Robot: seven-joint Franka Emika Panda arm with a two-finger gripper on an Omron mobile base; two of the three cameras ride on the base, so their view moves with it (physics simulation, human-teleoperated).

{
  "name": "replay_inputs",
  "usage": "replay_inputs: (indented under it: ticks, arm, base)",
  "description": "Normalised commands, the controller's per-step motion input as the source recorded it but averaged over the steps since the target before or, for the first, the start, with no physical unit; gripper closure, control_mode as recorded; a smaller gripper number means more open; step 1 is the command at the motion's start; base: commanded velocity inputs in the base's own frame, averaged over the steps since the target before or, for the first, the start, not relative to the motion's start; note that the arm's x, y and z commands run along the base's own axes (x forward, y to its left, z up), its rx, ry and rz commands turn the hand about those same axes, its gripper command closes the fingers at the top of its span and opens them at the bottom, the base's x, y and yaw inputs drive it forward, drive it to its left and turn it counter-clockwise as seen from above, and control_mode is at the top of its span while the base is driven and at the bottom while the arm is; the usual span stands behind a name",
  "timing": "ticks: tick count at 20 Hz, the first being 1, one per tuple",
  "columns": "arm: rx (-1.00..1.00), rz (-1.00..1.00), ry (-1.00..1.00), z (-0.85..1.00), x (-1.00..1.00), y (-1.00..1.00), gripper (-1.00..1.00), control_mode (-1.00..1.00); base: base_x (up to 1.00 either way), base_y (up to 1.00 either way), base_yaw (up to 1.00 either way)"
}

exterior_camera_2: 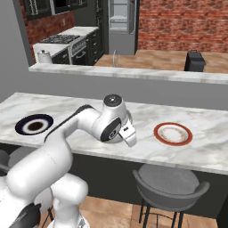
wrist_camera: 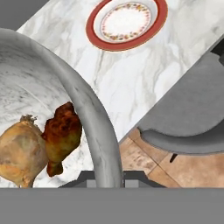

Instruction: Pick the chicken drumstick and onion from their plates and place them in the bowl. Then put the bowl in the fridge.

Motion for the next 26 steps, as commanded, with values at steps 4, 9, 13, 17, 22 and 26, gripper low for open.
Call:
replay_inputs:
  ticks: [4,9,13,17,22,26]
  arm:
    - [0.11,0.0,0.0,0.19,-0.27,0.2,1.0,-1.0]
    - [0.1,0.0,0.04,0.18,-0.25,0.22,1.0,-1.0]
    - [0.08,0.0,0.04,0.14,-0.23,0.18,1.0,-1.0]
    - [0.02,0.0,0.04,0.08,-0.22,0.11,1.0,-1.0]
    - [0.03,0.0,0.04,0.02,-0.15,0.09,1.0,-1.0]
    - [0.03,0.0,0.05,-0.01,0.0,0.09,1.0,-1.0]
  base:
    - [0.0,0.0,0.0]
    - [0.0,0.0,0.0]
    - [0.0,0.0,0.0]
    - [0.0,0.0,0.0]
    - [0.0,0.0,0.0]
    - [0.0,0.0,0.0]
